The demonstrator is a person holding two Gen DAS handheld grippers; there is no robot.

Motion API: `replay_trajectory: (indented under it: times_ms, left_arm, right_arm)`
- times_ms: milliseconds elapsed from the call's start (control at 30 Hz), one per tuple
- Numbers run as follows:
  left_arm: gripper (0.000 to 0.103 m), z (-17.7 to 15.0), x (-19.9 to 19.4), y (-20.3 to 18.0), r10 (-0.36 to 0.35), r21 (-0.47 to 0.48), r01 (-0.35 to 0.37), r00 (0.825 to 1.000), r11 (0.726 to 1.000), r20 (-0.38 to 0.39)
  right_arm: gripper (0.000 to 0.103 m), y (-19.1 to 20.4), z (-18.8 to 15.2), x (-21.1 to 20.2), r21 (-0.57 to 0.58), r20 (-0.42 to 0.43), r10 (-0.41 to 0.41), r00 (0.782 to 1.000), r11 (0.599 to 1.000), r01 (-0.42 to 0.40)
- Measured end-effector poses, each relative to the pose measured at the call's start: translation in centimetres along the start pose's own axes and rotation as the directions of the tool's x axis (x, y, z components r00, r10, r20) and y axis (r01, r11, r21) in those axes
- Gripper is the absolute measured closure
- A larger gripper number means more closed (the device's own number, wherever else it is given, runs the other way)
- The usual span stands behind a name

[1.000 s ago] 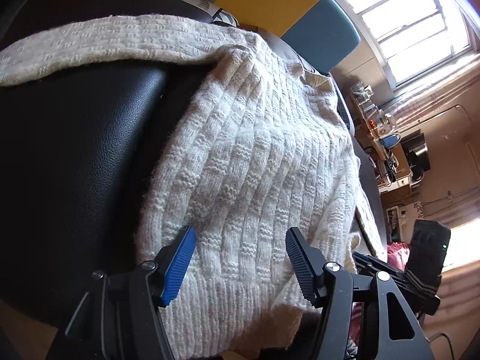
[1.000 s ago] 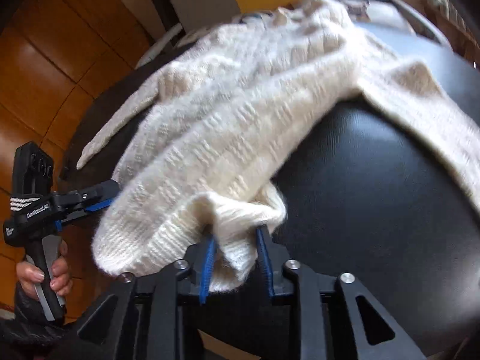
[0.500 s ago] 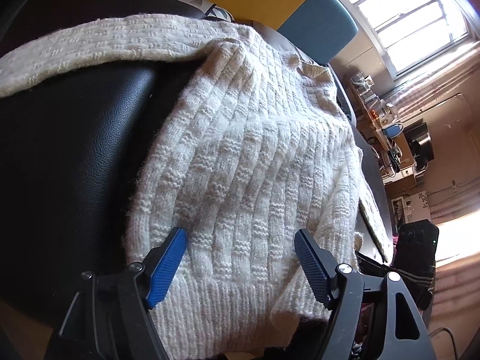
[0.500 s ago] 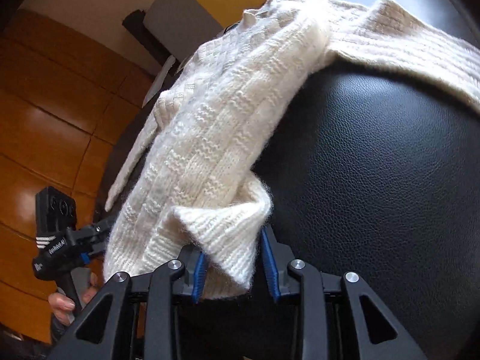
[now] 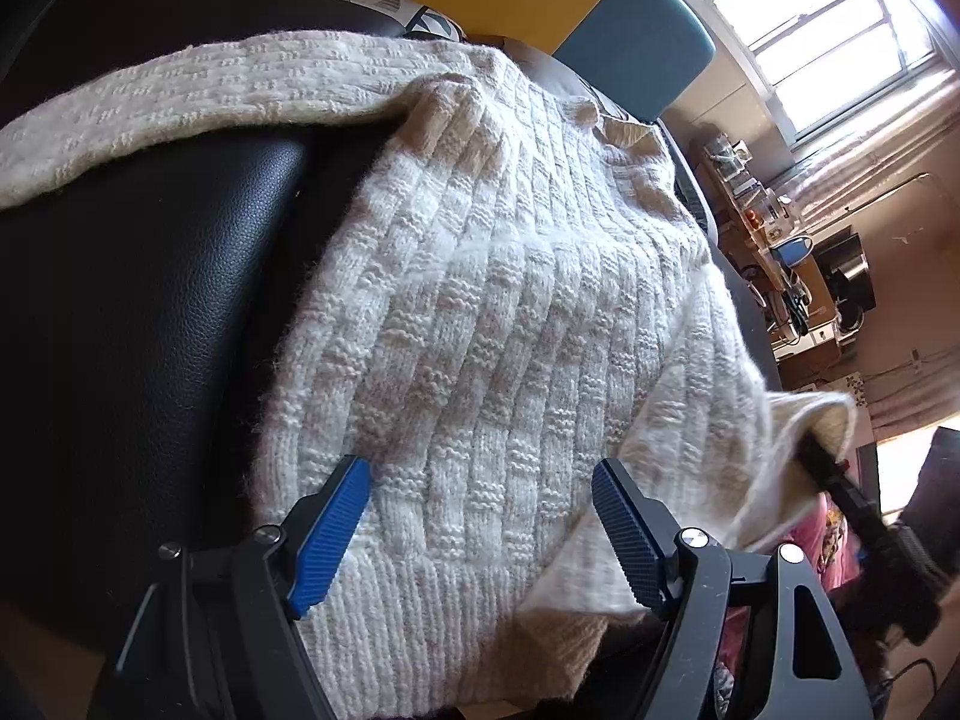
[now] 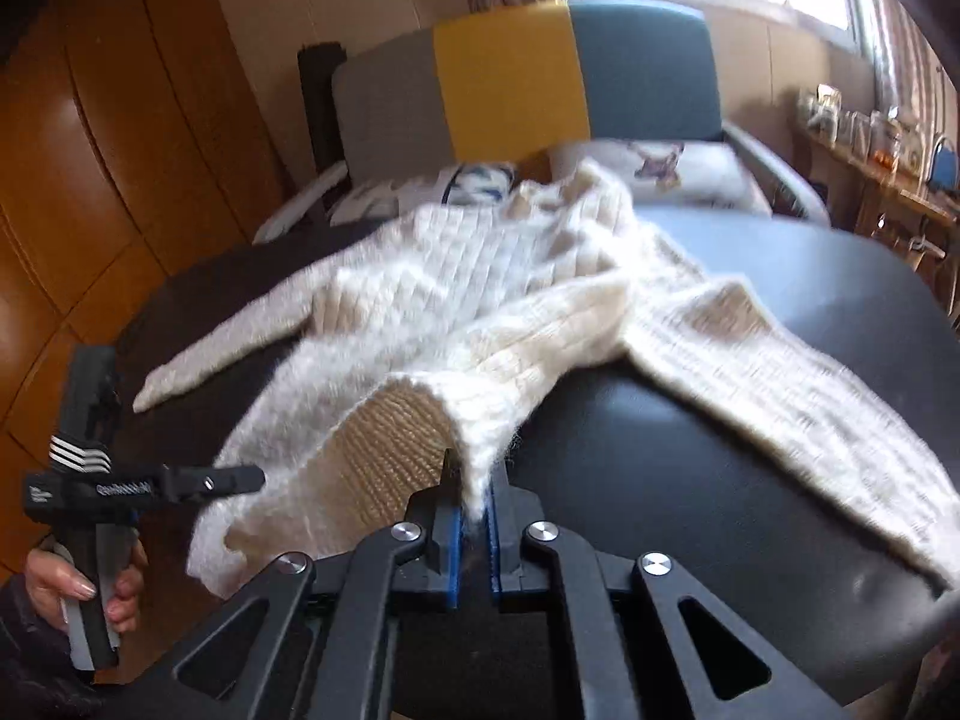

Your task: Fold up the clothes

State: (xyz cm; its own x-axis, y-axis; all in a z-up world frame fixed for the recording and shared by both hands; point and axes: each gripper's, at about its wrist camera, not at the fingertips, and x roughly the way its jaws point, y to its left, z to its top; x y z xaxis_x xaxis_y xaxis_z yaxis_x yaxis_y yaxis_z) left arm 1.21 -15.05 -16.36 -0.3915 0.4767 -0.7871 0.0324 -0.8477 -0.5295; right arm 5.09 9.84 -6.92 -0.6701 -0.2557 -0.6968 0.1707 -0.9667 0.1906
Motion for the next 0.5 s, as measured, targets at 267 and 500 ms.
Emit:
replay_trajectory:
  times_ms: [267,500]
  left_arm:
    - [0.026,-0.2,0.0,-0.3,0.022,0.033,-0.021,1.000,0.999,-0.014]
    - [0.026,0.7,-0.5,-0.3,0.038,0.033,-0.037,0.999,0.999,-0.039]
  right_arm:
    - [0.101,-2.5,-1.5,-4.3,-0.106,-0.070,-0.197,0.978,0.976,0.189]
    - [0.097,-8.0,-8.1,-0.9,0.132,-0.346,-0.006,0.938,0.990,0.055]
